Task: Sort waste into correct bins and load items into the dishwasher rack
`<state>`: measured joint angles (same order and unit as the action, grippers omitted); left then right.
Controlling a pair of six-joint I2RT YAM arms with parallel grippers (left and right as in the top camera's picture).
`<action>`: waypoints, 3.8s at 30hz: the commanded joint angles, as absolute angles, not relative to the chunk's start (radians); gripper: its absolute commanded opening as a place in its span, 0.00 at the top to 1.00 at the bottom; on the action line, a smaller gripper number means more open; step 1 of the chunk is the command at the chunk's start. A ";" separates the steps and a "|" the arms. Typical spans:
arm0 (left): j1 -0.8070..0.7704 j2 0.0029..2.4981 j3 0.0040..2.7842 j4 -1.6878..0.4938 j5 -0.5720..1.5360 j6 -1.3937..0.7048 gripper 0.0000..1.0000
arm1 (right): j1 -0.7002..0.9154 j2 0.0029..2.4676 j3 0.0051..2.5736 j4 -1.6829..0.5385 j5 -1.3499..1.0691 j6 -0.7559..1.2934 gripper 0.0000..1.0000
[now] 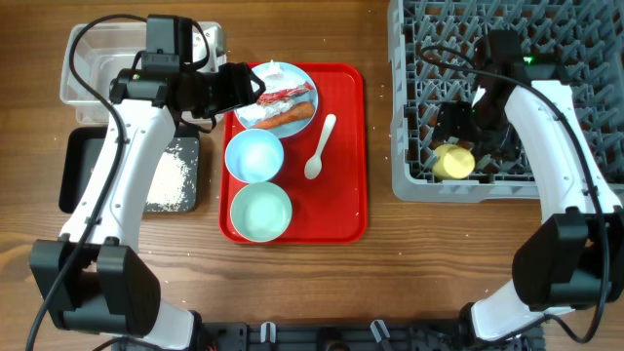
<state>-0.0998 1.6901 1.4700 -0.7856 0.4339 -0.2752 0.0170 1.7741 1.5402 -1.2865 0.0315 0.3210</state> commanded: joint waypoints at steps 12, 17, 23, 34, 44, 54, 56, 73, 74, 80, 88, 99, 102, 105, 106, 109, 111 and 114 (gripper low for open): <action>-0.129 1.683 1.471 -1.134 0.083 -0.270 0.37 | 0.292 1.681 1.628 -1.013 -0.320 0.213 0.00; -0.129 1.683 1.351 -1.088 0.036 -0.271 0.37 | 0.349 1.717 1.628 -0.978 -0.320 0.240 0.00; -0.129 1.683 1.263 -0.975 0.035 -0.300 0.43 | 0.351 1.750 1.628 -0.950 -0.321 0.297 0.02; -0.129 1.758 1.260 -0.878 0.036 -0.292 0.57 | 0.351 1.792 1.628 -0.942 -0.339 0.317 0.03; -0.129 1.816 1.260 -0.871 0.036 -0.292 0.67 | 0.351 1.792 1.628 -0.933 -0.339 0.315 0.02; -0.129 1.816 1.260 -0.871 0.036 -0.292 0.67 | 0.382 1.794 1.628 -0.915 -0.339 0.322 0.03; -0.129 1.816 1.260 -0.871 0.036 -0.292 0.67 | 0.426 1.812 1.628 -0.876 -0.339 0.351 0.04; -0.127 1.814 1.261 -0.886 0.036 -0.293 0.66 | 0.618 2.136 1.628 -0.744 -0.368 0.565 0.31; -0.127 1.814 1.261 -0.886 0.036 -0.293 0.66 | 0.631 2.154 1.628 -0.722 -0.368 0.580 0.35; -0.127 1.814 1.261 -0.886 0.036 -0.294 0.66 | 0.651 2.204 1.628 -0.677 -0.364 0.622 0.55; -0.127 1.732 1.392 -0.971 0.036 -0.293 0.67 | 0.650 2.207 1.628 -0.673 -0.361 0.637 0.96; -0.126 1.584 1.407 -0.955 0.031 -0.293 0.49 | 0.508 1.955 1.640 -0.623 -0.331 0.567 0.96; -0.126 1.584 1.407 -0.945 0.032 -0.293 0.35 | 0.411 1.792 1.640 -0.709 -0.072 0.533 0.96; -0.126 1.584 1.407 -0.927 0.032 -0.294 0.23 | 0.334 1.695 1.640 -0.725 0.430 0.496 0.96; -0.126 1.584 1.407 -0.916 0.032 -0.294 0.21 | 0.322 1.696 1.639 -0.715 0.618 0.479 0.96; -0.126 1.584 1.407 -0.900 0.032 -0.297 0.02 | 0.291 1.768 1.638 -0.564 0.889 0.229 0.96; -0.126 1.584 1.407 -0.900 0.032 -0.297 0.00 | 0.267 1.854 1.638 -0.359 0.934 -0.023 0.96; -0.126 1.584 1.407 -0.902 0.032 -0.296 0.00 | 0.253 1.987 1.638 -0.111 1.051 -0.411 0.96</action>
<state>-0.1261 1.6024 1.3903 -0.9001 0.0490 -0.2977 0.2626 1.8805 1.6302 -0.2405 0.8783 -0.0074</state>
